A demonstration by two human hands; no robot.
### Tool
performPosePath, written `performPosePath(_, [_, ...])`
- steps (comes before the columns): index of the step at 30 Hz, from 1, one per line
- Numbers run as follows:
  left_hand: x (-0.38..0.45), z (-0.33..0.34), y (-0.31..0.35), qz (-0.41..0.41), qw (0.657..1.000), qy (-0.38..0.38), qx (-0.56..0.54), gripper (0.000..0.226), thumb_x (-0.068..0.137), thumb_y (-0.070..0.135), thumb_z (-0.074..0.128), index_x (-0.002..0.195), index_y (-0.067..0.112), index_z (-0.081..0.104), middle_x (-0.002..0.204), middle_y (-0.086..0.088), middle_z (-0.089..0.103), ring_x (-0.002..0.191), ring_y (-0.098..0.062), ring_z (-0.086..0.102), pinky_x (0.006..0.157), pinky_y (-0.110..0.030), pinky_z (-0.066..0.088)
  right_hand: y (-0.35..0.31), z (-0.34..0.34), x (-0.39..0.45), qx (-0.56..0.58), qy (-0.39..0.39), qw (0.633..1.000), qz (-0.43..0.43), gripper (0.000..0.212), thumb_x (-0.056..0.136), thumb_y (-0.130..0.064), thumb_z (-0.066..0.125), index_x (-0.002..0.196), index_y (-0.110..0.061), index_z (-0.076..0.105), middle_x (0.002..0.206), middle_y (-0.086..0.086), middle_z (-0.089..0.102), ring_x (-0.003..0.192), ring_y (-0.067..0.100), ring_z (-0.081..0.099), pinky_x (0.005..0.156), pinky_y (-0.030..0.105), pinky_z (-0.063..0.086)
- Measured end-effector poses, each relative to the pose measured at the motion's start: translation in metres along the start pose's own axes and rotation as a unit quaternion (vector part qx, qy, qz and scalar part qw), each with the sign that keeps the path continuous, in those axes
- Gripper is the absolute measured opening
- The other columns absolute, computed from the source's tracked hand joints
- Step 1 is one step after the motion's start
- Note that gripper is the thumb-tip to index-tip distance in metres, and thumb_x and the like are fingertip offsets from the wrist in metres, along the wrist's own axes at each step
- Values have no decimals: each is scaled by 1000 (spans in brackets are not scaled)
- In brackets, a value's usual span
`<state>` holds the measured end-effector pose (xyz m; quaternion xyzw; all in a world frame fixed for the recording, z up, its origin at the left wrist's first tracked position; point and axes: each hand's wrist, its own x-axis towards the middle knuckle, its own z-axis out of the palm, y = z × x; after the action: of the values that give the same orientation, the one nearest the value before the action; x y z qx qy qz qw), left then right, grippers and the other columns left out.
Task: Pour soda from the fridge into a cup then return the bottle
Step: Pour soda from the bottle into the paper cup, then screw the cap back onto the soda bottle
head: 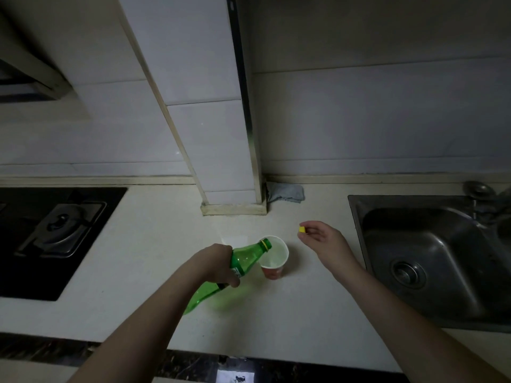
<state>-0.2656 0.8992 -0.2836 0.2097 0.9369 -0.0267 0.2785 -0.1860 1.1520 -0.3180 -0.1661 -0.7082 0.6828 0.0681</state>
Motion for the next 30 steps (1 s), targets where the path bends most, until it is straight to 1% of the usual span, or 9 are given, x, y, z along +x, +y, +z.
performPosePath(5, [-4, 5, 1, 21, 998, 25, -58, 55, 57, 47, 75, 101, 19, 59, 94, 0, 65, 83, -18, 63, 74, -38, 58, -11, 1, -3, -5, -24, 1000, -12, 23, 82, -10, 73, 101, -23, 69, 102, 0, 71, 99, 13, 65, 87, 24, 49])
performPosePath(11, [-14, 5, 5, 57, 981, 74, -169, 54, 55, 48, 77, 98, 22, 57, 90, 4, 66, 77, -12, 65, 69, -37, 58, -33, 10, -7, -5, -70, 997, -37, 27, 82, 1, 70, 105, -14, 67, 103, 5, 69, 99, 15, 65, 78, 12, 48])
performPosePath(13, [-19, 4, 6, 65, 972, 90, -206, 54, 57, 46, 78, 101, 23, 57, 89, 7, 66, 75, -9, 65, 67, -35, 59, -43, 14, -8, -14, -94, 994, -50, 29, 82, 1, 70, 105, -16, 66, 104, 4, 69, 98, 10, 65, 78, 10, 48])
performPosePath(15, [-23, 4, 8, 70, 968, 111, -213, 56, 58, 47, 78, 105, 24, 56, 90, 8, 66, 78, -9, 63, 69, -34, 57, -54, 17, -9, -30, -122, 990, -67, 30, 82, 0, 70, 104, -21, 66, 105, 1, 69, 98, 3, 65, 83, 12, 49])
performPosePath(18, [-27, 3, 11, 78, 963, 135, -221, 56, 59, 48, 78, 105, 24, 55, 91, 8, 65, 81, -11, 62, 69, -33, 55, -67, 23, -10, -54, -153, 981, -103, 35, 82, -1, 71, 104, -28, 67, 108, -2, 70, 104, 6, 65, 92, 19, 49])
performPosePath(21, [-31, 0, 15, 89, 958, 143, -232, 55, 60, 46, 79, 105, 24, 55, 92, 8, 66, 81, -10, 62, 68, -31, 55, -83, 24, -13, -101, -168, 969, -148, 36, 83, -3, 70, 105, -31, 65, 111, -6, 68, 102, 1, 64, 88, 13, 47])
performPosePath(24, [-34, -4, 15, 98, 953, 151, -243, 55, 60, 47, 79, 104, 26, 55, 91, 10, 66, 80, -9, 62, 67, -30, 54, -101, 17, -10, -198, -196, 938, -205, 33, 84, -10, 71, 107, -33, 67, 112, -11, 67, 104, -1, 62, 92, 13, 45])
performPosePath(27, [-36, -7, 12, 120, 950, 146, -249, 53, 59, 46, 81, 103, 29, 56, 89, 11, 66, 78, -6, 62, 67, -29, 55, -118, 9, -6, -328, -240, 874, -266, 32, 84, -17, 71, 114, -30, 69, 117, -19, 65, 111, -5, 56, 96, 13, 41])
performPosePath(30, [-39, -10, 10, 143, 946, 139, -256, 52, 60, 45, 82, 103, 28, 58, 89, 11, 67, 78, -2, 62, 68, -28, 55, -131, 8, -5, -360, -262, 845, -297, 33, 84, -17, 72, 114, -29, 70, 117, -20, 64, 113, -7, 54, 96, 9, 38])
